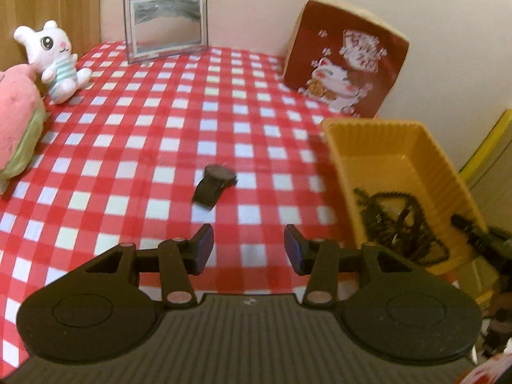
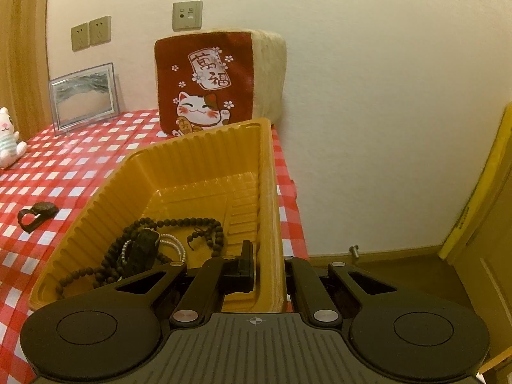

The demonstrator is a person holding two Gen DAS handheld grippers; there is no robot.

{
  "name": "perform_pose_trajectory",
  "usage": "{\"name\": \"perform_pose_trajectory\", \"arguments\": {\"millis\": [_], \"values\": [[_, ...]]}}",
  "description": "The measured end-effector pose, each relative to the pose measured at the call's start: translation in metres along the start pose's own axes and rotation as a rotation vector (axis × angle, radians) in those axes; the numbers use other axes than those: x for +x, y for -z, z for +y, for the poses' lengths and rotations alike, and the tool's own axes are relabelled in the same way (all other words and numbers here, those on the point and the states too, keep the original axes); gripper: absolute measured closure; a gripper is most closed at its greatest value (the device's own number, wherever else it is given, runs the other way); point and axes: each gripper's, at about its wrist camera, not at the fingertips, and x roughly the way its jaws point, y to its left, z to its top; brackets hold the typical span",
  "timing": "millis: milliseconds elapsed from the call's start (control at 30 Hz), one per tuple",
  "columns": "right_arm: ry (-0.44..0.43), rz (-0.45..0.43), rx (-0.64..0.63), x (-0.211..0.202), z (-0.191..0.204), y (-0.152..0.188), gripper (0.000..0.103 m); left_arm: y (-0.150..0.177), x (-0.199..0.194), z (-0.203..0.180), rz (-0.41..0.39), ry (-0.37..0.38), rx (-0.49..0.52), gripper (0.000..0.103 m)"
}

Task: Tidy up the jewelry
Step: 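Move the left tool to the black wristwatch and grasp its strap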

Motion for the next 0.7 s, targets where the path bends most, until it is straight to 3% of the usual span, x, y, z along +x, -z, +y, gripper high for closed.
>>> {"name": "perform_pose_trajectory", "arguments": {"millis": [700], "values": [[0.055, -0.043, -0.027, -0.005, 0.012, 0.001, 0.100, -0.001, 0.029, 0.018, 0.010, -0.037, 0.067, 0.058]]}}
